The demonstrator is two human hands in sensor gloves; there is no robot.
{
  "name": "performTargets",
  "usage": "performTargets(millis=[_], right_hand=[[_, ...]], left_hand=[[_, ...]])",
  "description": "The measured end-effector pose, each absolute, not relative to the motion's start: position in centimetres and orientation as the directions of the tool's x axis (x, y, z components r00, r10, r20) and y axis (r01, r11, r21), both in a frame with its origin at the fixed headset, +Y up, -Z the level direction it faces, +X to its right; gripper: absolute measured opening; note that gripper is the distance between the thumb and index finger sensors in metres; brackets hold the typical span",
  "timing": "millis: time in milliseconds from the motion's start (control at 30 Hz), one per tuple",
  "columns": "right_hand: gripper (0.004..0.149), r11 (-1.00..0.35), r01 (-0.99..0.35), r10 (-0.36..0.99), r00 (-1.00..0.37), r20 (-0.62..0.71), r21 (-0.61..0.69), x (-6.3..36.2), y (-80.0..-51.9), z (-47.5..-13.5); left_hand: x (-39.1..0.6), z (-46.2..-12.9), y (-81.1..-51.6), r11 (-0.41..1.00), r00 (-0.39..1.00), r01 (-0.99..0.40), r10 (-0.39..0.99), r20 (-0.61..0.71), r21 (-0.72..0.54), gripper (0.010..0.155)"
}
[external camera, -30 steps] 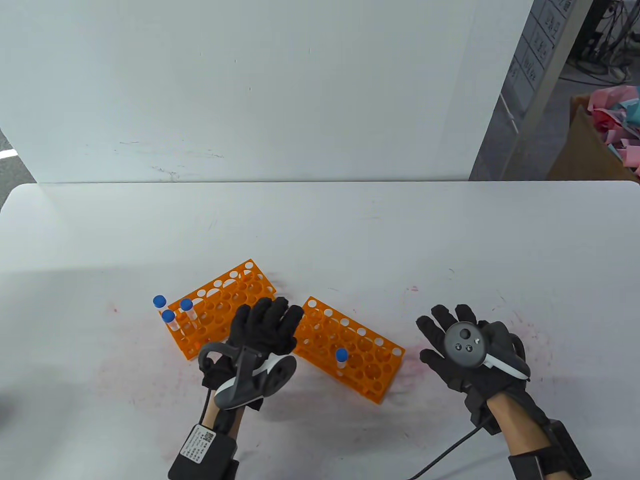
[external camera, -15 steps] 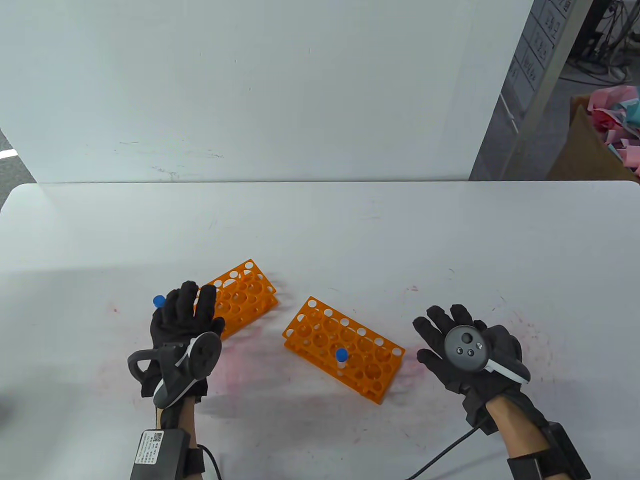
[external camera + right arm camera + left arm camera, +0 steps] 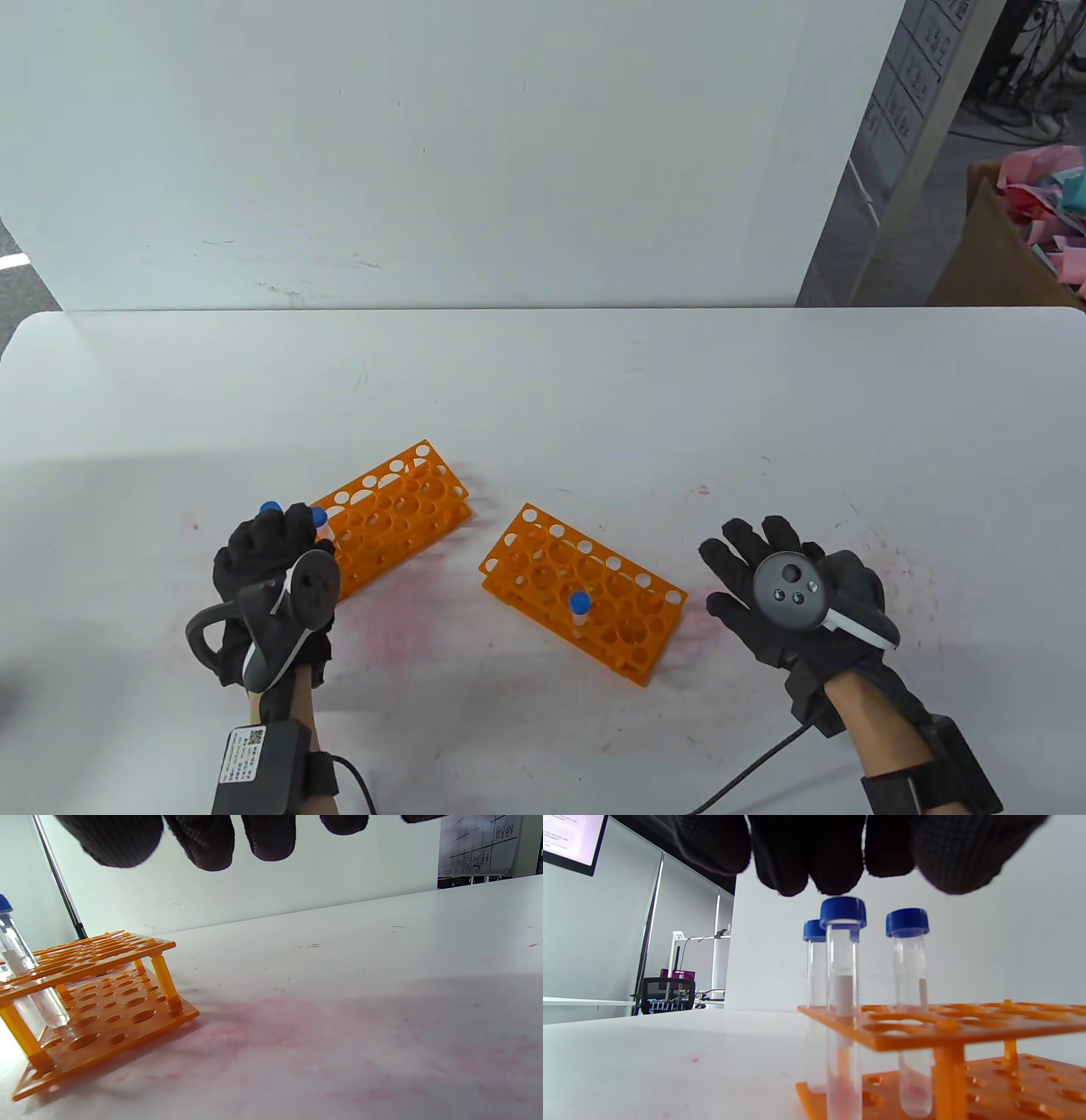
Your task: Transfer 4 test tubes between racks (Left hand only)
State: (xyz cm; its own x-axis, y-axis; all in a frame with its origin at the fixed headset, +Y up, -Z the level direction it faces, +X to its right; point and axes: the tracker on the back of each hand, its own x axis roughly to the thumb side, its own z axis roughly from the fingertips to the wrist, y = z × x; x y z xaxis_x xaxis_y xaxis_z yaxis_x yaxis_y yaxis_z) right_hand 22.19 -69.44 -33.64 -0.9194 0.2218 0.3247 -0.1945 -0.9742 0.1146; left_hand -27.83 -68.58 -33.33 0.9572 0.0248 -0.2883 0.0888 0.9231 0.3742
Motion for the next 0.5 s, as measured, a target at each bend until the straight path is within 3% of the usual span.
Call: performTargets(millis=[500], right_hand=[[0.062,-0.976,-0.181,0.213,-0.921,0.327,0.123,22.08,-69.52,-33.63]], left_hand=[[-28.42,-33.63,-69.19,0.934,0.923,0.086,0.056,-0.381,0.346,0.057]])
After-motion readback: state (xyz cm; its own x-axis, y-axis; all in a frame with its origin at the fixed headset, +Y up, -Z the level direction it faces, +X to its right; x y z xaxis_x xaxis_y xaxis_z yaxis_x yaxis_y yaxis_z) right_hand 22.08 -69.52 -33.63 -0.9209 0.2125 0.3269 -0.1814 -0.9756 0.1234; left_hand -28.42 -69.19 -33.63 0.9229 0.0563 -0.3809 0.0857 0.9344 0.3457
